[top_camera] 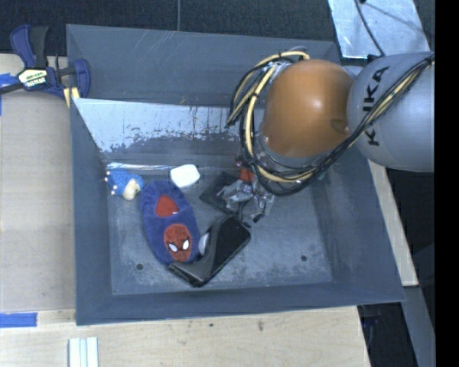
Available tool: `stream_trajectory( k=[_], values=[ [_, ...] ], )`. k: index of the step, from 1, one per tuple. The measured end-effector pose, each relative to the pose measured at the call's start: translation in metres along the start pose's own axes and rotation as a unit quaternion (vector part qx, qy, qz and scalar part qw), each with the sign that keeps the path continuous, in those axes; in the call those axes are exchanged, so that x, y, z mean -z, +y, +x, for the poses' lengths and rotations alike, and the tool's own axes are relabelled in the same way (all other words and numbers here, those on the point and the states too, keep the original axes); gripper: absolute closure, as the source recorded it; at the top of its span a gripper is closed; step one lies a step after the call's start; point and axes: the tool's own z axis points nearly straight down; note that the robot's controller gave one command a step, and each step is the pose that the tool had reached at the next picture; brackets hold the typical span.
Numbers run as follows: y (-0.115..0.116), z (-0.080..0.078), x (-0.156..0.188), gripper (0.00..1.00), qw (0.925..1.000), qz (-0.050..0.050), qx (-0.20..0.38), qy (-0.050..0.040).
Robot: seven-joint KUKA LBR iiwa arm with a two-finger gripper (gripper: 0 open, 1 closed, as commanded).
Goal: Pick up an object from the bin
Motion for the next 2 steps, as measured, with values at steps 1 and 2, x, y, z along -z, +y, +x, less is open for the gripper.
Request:
stream_trajectory(
  k=[1,2],
  values=[
    [-0.002,-0.001,0.038,1.0,1.0,0.001,-0.001,0.0003],
    [-0.003,-0.002,0.065,1.0,1.0,0.0,-0.003,0.0004]
  ],
)
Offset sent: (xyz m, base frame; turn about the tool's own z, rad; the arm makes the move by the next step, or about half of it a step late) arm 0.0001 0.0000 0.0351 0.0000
